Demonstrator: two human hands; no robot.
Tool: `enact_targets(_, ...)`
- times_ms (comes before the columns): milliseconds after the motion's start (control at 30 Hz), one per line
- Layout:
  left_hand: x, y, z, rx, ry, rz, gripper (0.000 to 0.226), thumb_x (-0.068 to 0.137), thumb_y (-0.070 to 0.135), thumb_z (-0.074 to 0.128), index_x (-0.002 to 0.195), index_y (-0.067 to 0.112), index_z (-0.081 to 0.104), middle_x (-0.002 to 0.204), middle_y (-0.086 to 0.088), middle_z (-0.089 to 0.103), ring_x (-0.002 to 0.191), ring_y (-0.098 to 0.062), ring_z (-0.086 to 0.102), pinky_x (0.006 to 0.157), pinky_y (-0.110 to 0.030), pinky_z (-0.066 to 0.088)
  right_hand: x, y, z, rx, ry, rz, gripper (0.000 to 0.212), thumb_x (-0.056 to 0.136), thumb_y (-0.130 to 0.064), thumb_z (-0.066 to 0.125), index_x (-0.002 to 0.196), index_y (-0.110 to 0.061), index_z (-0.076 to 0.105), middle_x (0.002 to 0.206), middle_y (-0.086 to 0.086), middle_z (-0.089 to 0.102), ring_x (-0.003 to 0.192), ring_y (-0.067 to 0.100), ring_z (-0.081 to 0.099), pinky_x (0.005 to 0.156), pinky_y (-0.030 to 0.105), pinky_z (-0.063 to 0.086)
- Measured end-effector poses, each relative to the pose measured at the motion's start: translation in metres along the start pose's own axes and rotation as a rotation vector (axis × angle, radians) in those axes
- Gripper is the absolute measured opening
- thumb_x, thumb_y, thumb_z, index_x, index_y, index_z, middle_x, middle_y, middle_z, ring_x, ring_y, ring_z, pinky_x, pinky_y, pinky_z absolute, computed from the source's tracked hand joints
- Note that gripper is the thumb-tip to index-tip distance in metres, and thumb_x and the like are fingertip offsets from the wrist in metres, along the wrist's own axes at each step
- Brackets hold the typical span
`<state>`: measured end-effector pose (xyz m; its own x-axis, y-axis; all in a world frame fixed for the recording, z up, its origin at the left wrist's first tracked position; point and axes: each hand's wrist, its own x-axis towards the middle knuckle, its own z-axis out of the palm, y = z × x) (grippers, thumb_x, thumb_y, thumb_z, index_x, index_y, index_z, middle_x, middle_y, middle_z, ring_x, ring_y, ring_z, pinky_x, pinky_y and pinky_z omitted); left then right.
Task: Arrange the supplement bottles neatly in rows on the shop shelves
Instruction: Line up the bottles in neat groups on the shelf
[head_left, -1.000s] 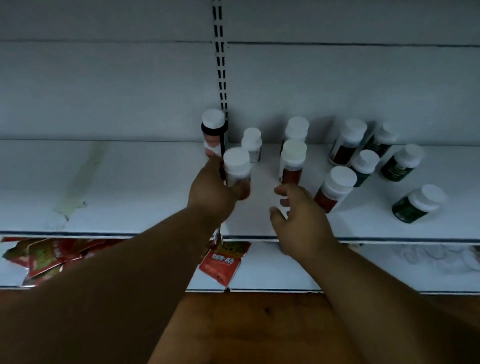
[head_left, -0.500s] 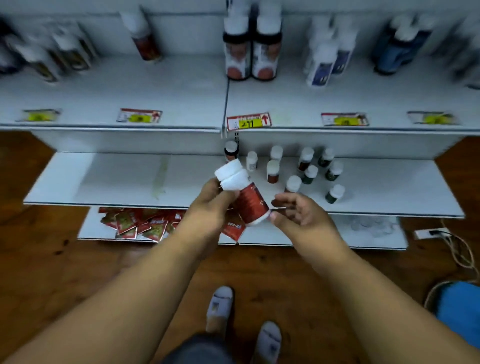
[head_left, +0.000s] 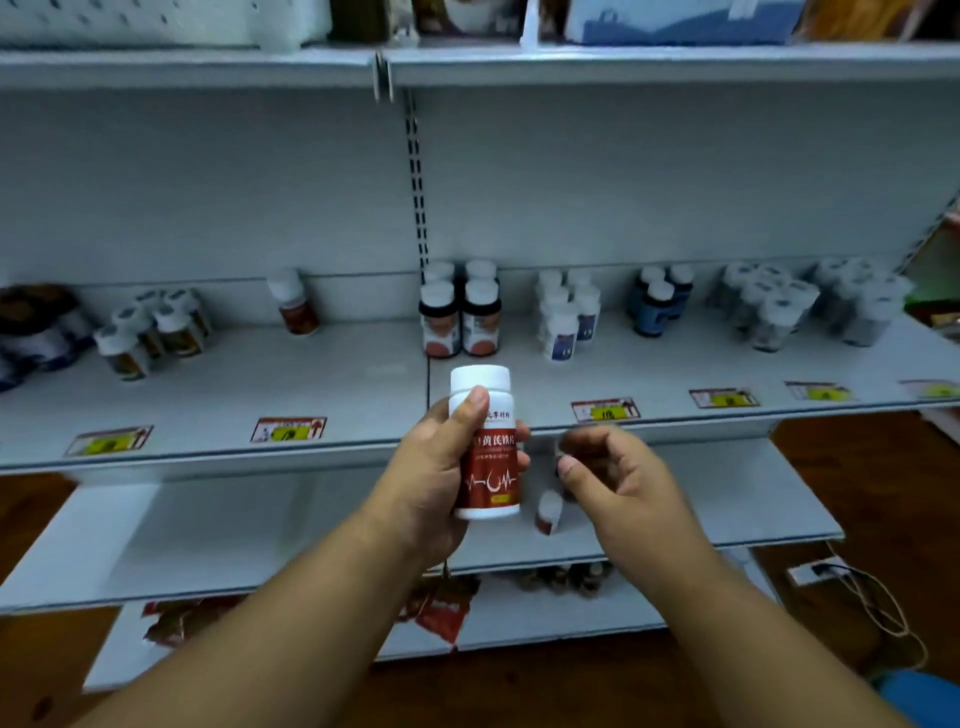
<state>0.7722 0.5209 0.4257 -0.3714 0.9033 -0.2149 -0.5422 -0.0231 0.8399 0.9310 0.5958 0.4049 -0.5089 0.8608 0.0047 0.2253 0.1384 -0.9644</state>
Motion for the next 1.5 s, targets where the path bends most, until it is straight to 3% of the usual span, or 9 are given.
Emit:
enact_targets(133, 0.019, 0.02, -0.01, 0.02, 0.095, -0.008, 0.049, 0.085, 0.046, 0.053, 0.115, 0.008, 0.061, 0.096, -0.016, 0.073, 0.075, -0.026, 0.069, 0.067, -0.04, 0.058, 0.018, 0.001, 0.01, 0.028, -0.001, 0.015, 0.018, 0.092, -0.016, 0.065, 0.106, -0.028, 0.063, 0.092, -0.009, 0.069, 0.081, -0.001, 0.065, 0.065, 0.009, 0.049)
enact_targets(333, 0.008, 0.033, -0.045, -0.029, 0.318, 0.096, 0.052, 0.08, 0.052, 0.058, 0.11, 0.01, 0.062, 0.09, -0.016, 0.071, 0.068, -0.026, 0.066, 0.063, -0.037, 0.055, 0.043, -0.001, 0.054, -0.08, -0.219, -0.008, 0.017, 0.091, -0.027, 0.065, 0.1, -0.041, 0.059, 0.093, -0.014, 0.068, 0.089, 0.005, 0.064, 0.078, 0.029, 0.053)
enact_targets(533, 0.002, 0.062, -0.119, 0.038, 0.464, 0.235, 0.044, 0.074, 0.039, 0.066, 0.105, 0.009, 0.06, 0.088, -0.015, 0.069, 0.066, -0.024, 0.064, 0.061, -0.033, 0.054, 0.074, -0.025, 0.142, -0.166, -0.343, -0.064, 0.027, 0.09, -0.032, 0.066, 0.113, -0.042, 0.055, 0.109, -0.02, 0.062, 0.1, -0.001, 0.059, 0.082, 0.021, 0.048)
enact_targets(700, 0.037, 0.093, -0.195, 0.203, 0.477, 0.232, 0.034, 0.09, 0.041, 0.06, 0.114, 0.017, 0.059, 0.101, -0.011, 0.072, 0.081, -0.025, 0.07, 0.062, -0.035, 0.056, 0.114, -0.032, 0.213, -0.238, -0.382, -0.105, 0.036, 0.09, -0.029, 0.066, 0.123, -0.038, 0.055, 0.12, -0.016, 0.061, 0.106, 0.002, 0.06, 0.093, 0.034, 0.054)
enact_targets(833, 0.083, 0.12, -0.248, 0.425, 0.411, 0.209, 0.016, 0.092, 0.045, 0.06, 0.105, 0.036, 0.06, 0.103, 0.004, 0.071, 0.095, -0.016, 0.069, 0.086, -0.041, 0.057, 0.159, -0.039, 0.263, -0.349, -0.28, -0.12, 0.044, 0.091, -0.028, 0.065, 0.133, -0.028, 0.051, 0.126, -0.011, 0.055, 0.112, 0.006, 0.054, 0.095, 0.022, 0.042)
enact_targets(933, 0.114, 0.14, -0.278, 0.618, 0.316, 0.223, 0.006, 0.093, 0.044, 0.059, 0.097, 0.041, 0.055, 0.101, 0.016, 0.065, 0.095, -0.003, 0.062, 0.086, -0.033, 0.053, 0.187, -0.038, 0.296, -0.392, -0.21, -0.129, 0.05, 0.091, -0.031, 0.065, 0.137, -0.023, 0.048, 0.131, -0.005, 0.052, 0.115, 0.008, 0.052, 0.101, 0.027, 0.043)
enact_targets(1067, 0.153, 0.149, -0.297, 0.719, 0.263, 0.155, 0.015, 0.092, 0.034, 0.065, 0.098, 0.04, 0.053, 0.099, 0.016, 0.062, 0.096, -0.006, 0.06, 0.085, -0.027, 0.046, 0.21, -0.031, 0.32, -0.504, -0.191, -0.11, 0.054, 0.093, -0.025, 0.061, 0.143, -0.017, 0.043, 0.141, 0.003, 0.047, 0.125, 0.014, 0.048, 0.107, 0.027, 0.037)
enact_targets(1233, 0.201, 0.141, -0.304, 1.022, 0.248, 0.209, 0.051, 0.089, 0.037, 0.067, 0.136, 0.023, 0.051, 0.128, 0.005, 0.061, 0.116, -0.015, 0.056, 0.094, -0.024, 0.041, 0.25, -0.025, 0.317, -0.675, -0.265, -0.057, 0.077, 0.088, -0.031, 0.068, 0.151, -0.015, 0.027, 0.153, 0.007, 0.031, 0.138, 0.02, 0.034, 0.105, 0.018, 0.023)
enact_targets(1500, 0.231, 0.137, -0.296, 1.256, 0.359, 0.382, 0.055, 0.085, 0.039, 0.07, 0.132, 0.02, 0.05, 0.123, -0.005, 0.06, 0.111, -0.024, 0.058, 0.094, -0.039, 0.05, 0.305, -0.002, 0.324, -0.836, -0.29, -0.055, 0.093, 0.08, -0.051, 0.07, 0.152, -0.016, 0.024, 0.157, 0.005, 0.028, 0.142, 0.024, 0.03, 0.116, 0.034, 0.027)
